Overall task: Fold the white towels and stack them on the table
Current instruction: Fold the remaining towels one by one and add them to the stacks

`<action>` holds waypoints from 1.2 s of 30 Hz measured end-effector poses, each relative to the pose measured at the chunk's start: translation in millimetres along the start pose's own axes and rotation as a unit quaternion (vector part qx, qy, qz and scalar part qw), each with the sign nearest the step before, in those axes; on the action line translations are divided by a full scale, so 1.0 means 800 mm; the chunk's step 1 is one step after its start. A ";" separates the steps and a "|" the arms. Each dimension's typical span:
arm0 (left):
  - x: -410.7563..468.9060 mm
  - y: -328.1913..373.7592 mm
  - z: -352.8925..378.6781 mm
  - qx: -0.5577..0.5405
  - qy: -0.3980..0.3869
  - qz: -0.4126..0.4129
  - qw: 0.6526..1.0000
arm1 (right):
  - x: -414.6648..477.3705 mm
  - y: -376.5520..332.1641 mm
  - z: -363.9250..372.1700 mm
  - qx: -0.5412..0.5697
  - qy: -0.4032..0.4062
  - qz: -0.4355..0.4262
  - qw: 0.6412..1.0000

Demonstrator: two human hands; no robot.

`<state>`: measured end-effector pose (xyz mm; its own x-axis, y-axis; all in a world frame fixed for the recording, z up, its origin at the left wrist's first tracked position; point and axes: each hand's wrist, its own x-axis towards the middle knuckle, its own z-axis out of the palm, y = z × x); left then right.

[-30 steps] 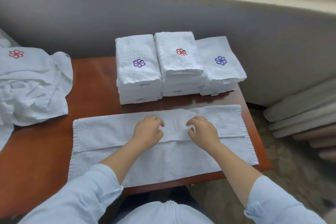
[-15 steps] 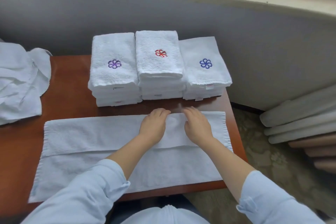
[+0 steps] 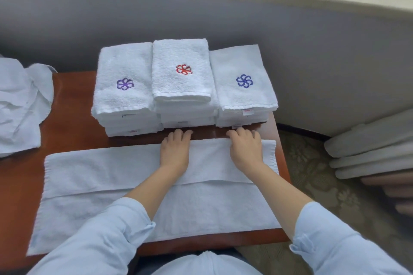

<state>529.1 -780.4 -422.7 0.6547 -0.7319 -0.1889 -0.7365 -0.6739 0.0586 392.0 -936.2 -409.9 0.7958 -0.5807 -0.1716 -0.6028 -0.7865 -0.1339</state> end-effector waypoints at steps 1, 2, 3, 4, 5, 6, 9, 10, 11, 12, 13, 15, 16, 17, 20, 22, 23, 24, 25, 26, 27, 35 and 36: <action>-0.001 0.002 0.001 -0.003 0.003 0.007 1.000 | -0.002 0.002 0.001 0.006 0.007 -0.005 1.000; -0.002 0.005 0.003 -0.011 0.003 0.020 1.000 | -0.006 0.004 0.002 0.016 0.018 -0.012 1.000; -0.006 0.006 0.004 -0.024 0.002 0.038 0.999 | -0.011 0.004 0.003 0.030 0.028 -0.021 0.999; -0.009 0.008 0.005 -0.042 -0.001 0.057 0.997 | -0.017 0.004 0.005 0.047 0.034 -0.031 0.998; -0.012 0.009 0.006 -0.055 -0.011 0.077 0.995 | -0.024 0.003 0.006 0.061 0.032 -0.038 0.997; -0.016 0.011 0.007 -0.053 -0.031 0.098 0.993 | -0.031 0.001 0.008 0.071 0.024 -0.040 0.996; -0.028 0.013 0.018 -0.014 -0.125 0.130 0.983 | -0.057 -0.004 0.017 0.090 0.008 -0.017 0.996; -0.032 0.013 0.022 -0.006 -0.150 0.124 0.981 | -0.066 -0.005 0.020 0.091 -0.013 -0.005 0.996; -0.035 0.014 0.026 0.000 -0.169 0.114 0.979 | -0.074 -0.006 0.024 0.094 -0.050 0.004 0.994; -0.037 0.016 0.029 0.004 -0.181 0.104 0.978 | -0.081 -0.005 0.028 0.094 -0.093 0.007 0.991; -0.038 0.019 0.030 0.004 -0.189 0.093 0.978 | -0.087 -0.002 0.031 0.084 -0.133 0.002 0.988; -0.036 0.026 0.029 0.006 -0.203 0.075 0.976 | -0.093 0.008 0.033 0.045 -0.179 -0.020 0.983; -0.034 0.030 0.028 0.009 -0.209 0.068 0.976 | -0.095 0.014 0.032 0.035 -0.182 -0.025 0.982; -0.033 0.034 0.026 0.013 -0.214 0.061 0.975 | -0.095 0.020 0.030 0.033 -0.175 -0.024 0.984; -0.038 0.043 0.025 0.023 -0.226 0.045 0.973 | -0.095 0.037 0.024 0.008 -0.151 -0.020 0.988; -0.046 0.047 0.026 0.029 -0.231 0.040 0.972 | -0.097 0.048 0.022 -0.032 -0.149 -0.032 0.988; -0.049 0.048 0.026 0.028 -0.231 0.040 0.972 | -0.098 0.053 0.022 -0.049 -0.151 -0.034 0.987; -0.052 0.048 0.026 0.027 -0.231 0.041 0.972 | -0.100 0.057 0.021 -0.061 -0.154 -0.032 0.986; -0.055 0.047 0.025 0.025 -0.232 0.043 0.971 | -0.101 0.058 0.021 -0.067 -0.158 -0.025 0.985; -0.057 0.047 0.026 0.025 -0.233 0.048 0.971 | -0.102 0.057 0.020 -0.067 -0.164 -0.015 0.984; -0.059 0.046 0.026 0.027 -0.237 0.052 0.970 | -0.104 0.053 0.020 -0.060 -0.171 -0.002 0.983; -0.087 0.025 0.020 0.023 -0.245 0.078 0.966 | -0.132 -0.020 0.038 0.007 -0.181 -0.083 0.980; -0.095 0.019 0.020 0.023 -0.243 0.073 0.967 | -0.133 -0.029 0.041 0.009 -0.184 -0.087 0.979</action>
<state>465.5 -733.2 -423.3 0.3935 -0.6773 -0.6216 -0.8291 -0.5535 0.0782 319.3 -848.8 -420.7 0.8139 -0.3213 -0.4841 -0.4637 -0.8612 -0.2080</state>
